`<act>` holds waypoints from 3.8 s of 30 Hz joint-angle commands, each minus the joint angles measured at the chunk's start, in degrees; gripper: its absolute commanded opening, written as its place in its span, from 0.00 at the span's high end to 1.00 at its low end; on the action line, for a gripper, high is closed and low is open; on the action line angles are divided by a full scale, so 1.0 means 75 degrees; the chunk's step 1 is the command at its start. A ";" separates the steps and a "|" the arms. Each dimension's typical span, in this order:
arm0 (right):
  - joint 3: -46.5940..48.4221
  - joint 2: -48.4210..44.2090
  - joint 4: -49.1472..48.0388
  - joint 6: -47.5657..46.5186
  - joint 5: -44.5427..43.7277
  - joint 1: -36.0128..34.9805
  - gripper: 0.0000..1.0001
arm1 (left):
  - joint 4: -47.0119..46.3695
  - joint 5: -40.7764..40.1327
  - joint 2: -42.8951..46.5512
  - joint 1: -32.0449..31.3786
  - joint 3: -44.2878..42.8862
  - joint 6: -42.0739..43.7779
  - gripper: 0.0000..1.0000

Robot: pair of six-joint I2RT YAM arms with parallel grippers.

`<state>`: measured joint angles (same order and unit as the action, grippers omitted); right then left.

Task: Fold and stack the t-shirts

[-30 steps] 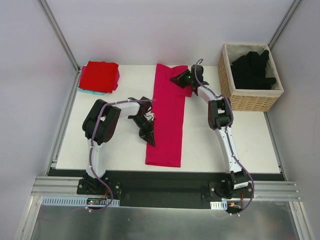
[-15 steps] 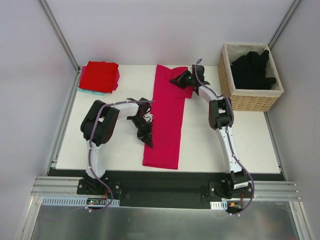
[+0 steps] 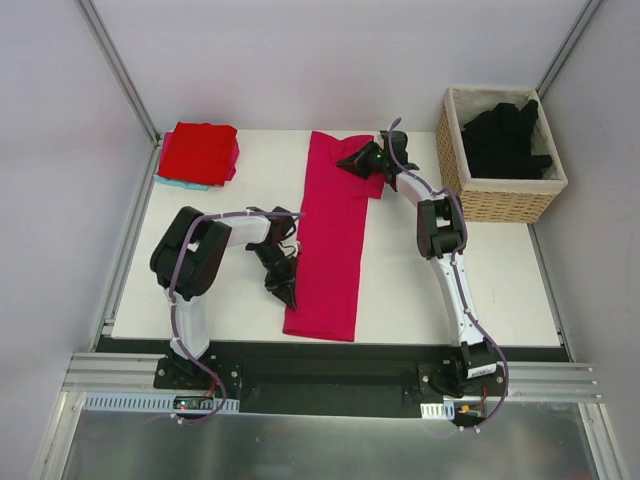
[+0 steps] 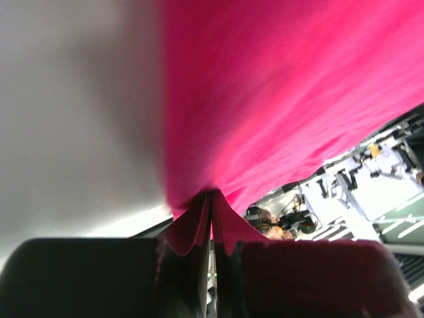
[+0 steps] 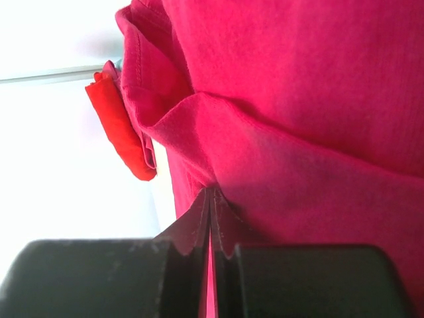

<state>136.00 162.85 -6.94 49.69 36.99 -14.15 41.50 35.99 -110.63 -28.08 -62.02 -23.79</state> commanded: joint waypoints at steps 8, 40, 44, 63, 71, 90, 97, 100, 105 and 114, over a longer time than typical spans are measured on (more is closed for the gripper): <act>0.0124 0.0014 -0.0118 -0.0145 0.0622 0.0094 0.99 | -0.0341 0.0487 -0.1280 -0.0311 -0.1434 0.0184 1.00; -0.0064 -0.0420 -0.0586 -0.1129 -0.1088 0.0469 0.99 | 0.0338 -0.0005 -0.0625 -0.0757 -0.0989 0.0137 1.00; 0.0054 -0.0396 -0.0610 -0.1048 -0.1089 0.0527 0.99 | 0.0373 -0.0274 -0.0519 -0.0757 -0.1024 0.0032 1.00; -0.1200 -0.2107 -0.1032 -0.1820 0.0082 0.0527 0.99 | 0.0092 0.0182 0.0171 -0.0757 -0.2322 0.0301 0.60; -0.1446 -0.3078 -0.1325 -0.1470 0.0984 0.0504 0.99 | 0.0596 -0.0098 0.0980 -0.0733 -0.4045 0.0336 0.60; -0.8294 -1.0003 0.5565 -0.6663 -0.3057 -0.0479 0.80 | -0.2041 -0.2148 0.6285 0.2313 -0.0966 0.0323 0.63; -1.1051 -1.2171 0.5378 -0.5000 -0.3478 -0.1229 0.71 | -0.2168 -0.1530 0.7168 0.2337 0.0474 0.0349 0.60; -1.1605 -1.2864 0.5799 -0.4646 -0.3689 -0.1558 0.69 | -0.2508 -0.0514 0.7192 0.2337 0.1388 -0.0120 0.63; -1.2613 -1.3357 0.5487 -0.4002 -0.3201 -0.1757 0.67 | -0.2591 -0.0134 0.7437 0.2326 0.2420 -0.0297 0.66; -1.3059 -1.1659 0.3473 -0.3615 -0.2215 -0.2320 0.66 | -0.2907 -0.0193 0.7087 0.2337 0.3206 -0.0461 0.70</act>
<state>39.48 71.72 28.29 19.55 16.38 -30.22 23.16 32.49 -56.58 -10.44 -39.11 -26.06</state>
